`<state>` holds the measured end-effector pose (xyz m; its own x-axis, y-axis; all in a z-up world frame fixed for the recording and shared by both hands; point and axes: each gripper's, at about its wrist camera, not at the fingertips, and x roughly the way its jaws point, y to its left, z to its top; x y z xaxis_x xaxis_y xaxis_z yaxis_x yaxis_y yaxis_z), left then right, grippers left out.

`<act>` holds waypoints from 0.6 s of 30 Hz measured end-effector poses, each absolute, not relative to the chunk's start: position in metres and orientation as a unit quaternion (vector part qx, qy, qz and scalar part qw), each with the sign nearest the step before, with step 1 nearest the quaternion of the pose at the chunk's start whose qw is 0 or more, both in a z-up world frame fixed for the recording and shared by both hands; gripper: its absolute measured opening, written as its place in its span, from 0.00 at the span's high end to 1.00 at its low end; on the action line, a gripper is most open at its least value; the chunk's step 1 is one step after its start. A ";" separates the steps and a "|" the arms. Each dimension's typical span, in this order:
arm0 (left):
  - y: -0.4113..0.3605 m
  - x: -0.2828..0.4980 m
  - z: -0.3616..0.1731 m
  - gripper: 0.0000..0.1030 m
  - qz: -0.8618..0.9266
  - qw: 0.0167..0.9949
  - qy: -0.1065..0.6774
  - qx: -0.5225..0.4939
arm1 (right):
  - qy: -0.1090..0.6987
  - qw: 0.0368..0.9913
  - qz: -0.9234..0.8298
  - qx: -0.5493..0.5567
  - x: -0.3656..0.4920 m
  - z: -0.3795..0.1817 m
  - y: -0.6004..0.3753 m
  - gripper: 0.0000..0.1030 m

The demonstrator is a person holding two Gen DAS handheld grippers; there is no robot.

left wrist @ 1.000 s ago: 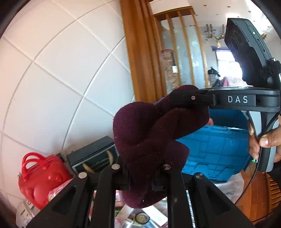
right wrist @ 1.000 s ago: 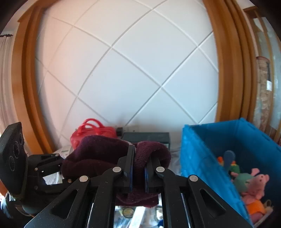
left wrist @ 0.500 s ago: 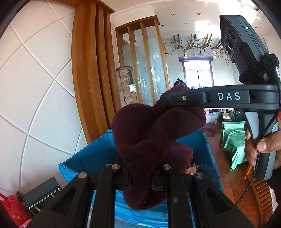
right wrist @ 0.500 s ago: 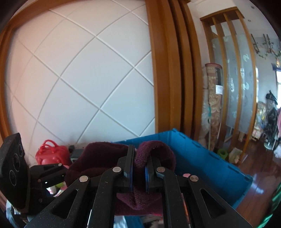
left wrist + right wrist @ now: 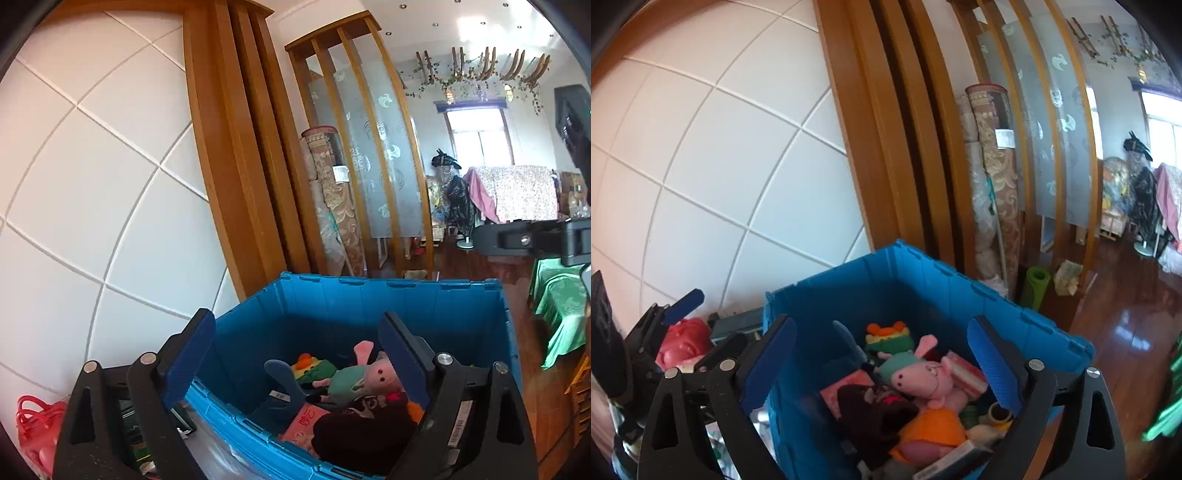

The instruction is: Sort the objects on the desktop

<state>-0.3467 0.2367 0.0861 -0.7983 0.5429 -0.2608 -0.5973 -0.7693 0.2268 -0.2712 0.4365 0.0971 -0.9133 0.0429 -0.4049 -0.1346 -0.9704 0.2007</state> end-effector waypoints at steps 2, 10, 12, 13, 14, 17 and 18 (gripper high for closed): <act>0.240 -0.345 0.080 0.12 0.938 0.292 0.160 -0.092 | 0.112 0.039 0.974 -0.193 -0.262 0.091 0.430 0.04; 0.225 -0.334 0.053 0.12 0.953 0.234 0.160 -0.111 | 0.111 0.022 0.975 -0.191 -0.248 0.059 0.408 0.01; 0.220 -0.331 0.049 0.12 0.956 0.217 0.162 -0.111 | 0.114 0.018 0.974 -0.195 -0.247 0.053 0.407 0.01; 0.218 -0.330 0.047 0.12 0.958 0.211 0.161 -0.111 | 0.114 0.013 0.973 -0.198 -0.246 0.051 0.405 0.01; 0.216 -0.330 0.045 0.12 0.960 0.204 0.157 -0.113 | 0.115 0.012 0.973 -0.199 -0.246 0.049 0.403 0.01; 0.207 -0.330 0.039 0.12 0.964 0.189 0.141 -0.124 | 0.117 0.012 0.972 -0.202 -0.244 0.044 0.400 0.01; 0.204 -0.331 0.037 0.12 0.966 0.183 0.136 -0.126 | 0.116 0.014 0.972 -0.203 -0.245 0.042 0.400 0.01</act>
<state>-0.3306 0.2043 0.0369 -0.9016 0.3189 -0.2923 -0.3874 -0.8960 0.2171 -0.2446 0.3998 0.0422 -0.9174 -0.0198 -0.3975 -0.0745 -0.9726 0.2204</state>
